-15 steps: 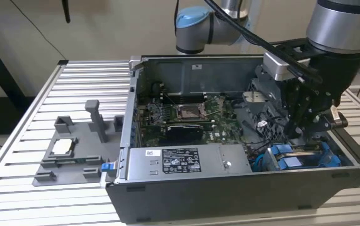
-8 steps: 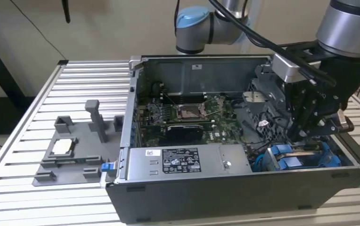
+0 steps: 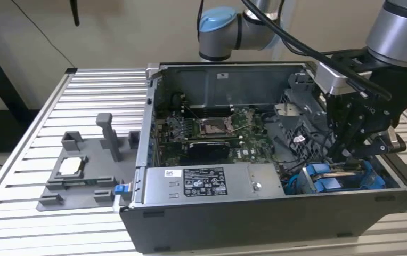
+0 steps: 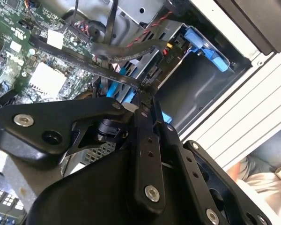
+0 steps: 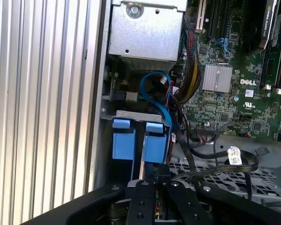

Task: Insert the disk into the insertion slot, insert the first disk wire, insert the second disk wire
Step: 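Insert the second disk wire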

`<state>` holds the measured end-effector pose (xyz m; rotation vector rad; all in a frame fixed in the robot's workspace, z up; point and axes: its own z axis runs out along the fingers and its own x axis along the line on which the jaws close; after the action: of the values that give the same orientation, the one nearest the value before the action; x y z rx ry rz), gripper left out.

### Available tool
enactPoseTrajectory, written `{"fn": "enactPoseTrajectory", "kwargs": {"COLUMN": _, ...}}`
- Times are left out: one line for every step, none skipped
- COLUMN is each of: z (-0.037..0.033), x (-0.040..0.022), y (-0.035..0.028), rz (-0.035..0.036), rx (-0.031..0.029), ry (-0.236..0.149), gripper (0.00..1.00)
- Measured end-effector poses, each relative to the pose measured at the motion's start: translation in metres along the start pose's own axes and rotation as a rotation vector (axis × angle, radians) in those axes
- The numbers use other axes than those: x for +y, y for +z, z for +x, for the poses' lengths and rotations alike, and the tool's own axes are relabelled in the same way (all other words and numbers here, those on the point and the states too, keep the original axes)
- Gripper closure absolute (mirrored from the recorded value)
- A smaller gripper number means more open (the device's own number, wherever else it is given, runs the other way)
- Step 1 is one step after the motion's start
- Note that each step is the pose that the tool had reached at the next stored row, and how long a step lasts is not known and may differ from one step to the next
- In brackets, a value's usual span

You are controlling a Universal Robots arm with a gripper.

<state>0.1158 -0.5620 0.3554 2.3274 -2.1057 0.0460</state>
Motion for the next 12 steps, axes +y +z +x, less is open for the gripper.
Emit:
{"fn": "enactPoseTrajectory", "kwargs": {"z": 0.0, "x": 0.0, "y": 0.0, "rz": 0.0, "rx": 0.0, "ry": 0.0, "gripper": 0.84}}
{"fn": "enactPoseTrajectory", "kwargs": {"z": 0.0001, "x": -0.0002, "y": 0.0002, "rz": 0.0, "rx": 0.0001, "ry": 0.001, "gripper": 0.84}}
{"fn": "enactPoseTrajectory", "kwargs": {"z": 0.0001, "x": -0.0008, "y": 0.0008, "rz": -0.0001, "rx": -0.0001, "ry": 0.004, "gripper": 0.84}}
{"fn": "enactPoseTrajectory", "kwargs": {"z": 0.0002, "x": -0.0014, "y": 0.0013, "rz": -0.0002, "rx": 0.0001, "ry": 0.009, "gripper": 0.84}}
{"fn": "enactPoseTrajectory", "kwargs": {"z": 0.0002, "x": -0.002, "y": 0.0017, "rz": -0.0003, "rx": 0.0003, "ry": 0.012, "gripper": 0.84}}
{"fn": "enactPoseTrajectory", "kwargs": {"z": 0.0003, "x": -0.0028, "y": 0.0021, "rz": -0.0004, "rx": 0.0004, "ry": 0.016, "gripper": 0.84}}
{"fn": "enactPoseTrajectory", "kwargs": {"z": 0.0003, "x": -0.0034, "y": 0.0028, "rz": -0.0005, "rx": 0.0003, "ry": 0.02, "gripper": 0.84}}
{"fn": "enactPoseTrajectory", "kwargs": {"z": 0.0003, "x": -0.0039, "y": 0.0035, "rz": -0.0005, "rx": 0.0001, "ry": 0.025, "gripper": 0.84}}
{"fn": "enactPoseTrajectory", "kwargs": {"z": 0.0003, "x": -0.004, "y": 0.004, "rz": -0.0007, "rx": 0.0002, "ry": 0.03, "gripper": 0.84}}
{"fn": "enactPoseTrajectory", "kwargs": {"z": 0.0004, "x": -0.0042, "y": 0.0046, "rz": -0.0008, "rx": 0.0003, "ry": 0.036, "gripper": 0.84}}
{"fn": "enactPoseTrajectory", "kwargs": {"z": 0.0004, "x": -0.0045, "y": 0.0052, "rz": -0.001, "rx": 0.0003, "ry": 0.043, "gripper": 0.84}}
{"fn": "enactPoseTrajectory", "kwargs": {"z": 0.0004, "x": -0.0049, "y": 0.0054, "rz": -0.0012, "rx": 0.0006, "ry": 0.046, "gripper": 0.84}}
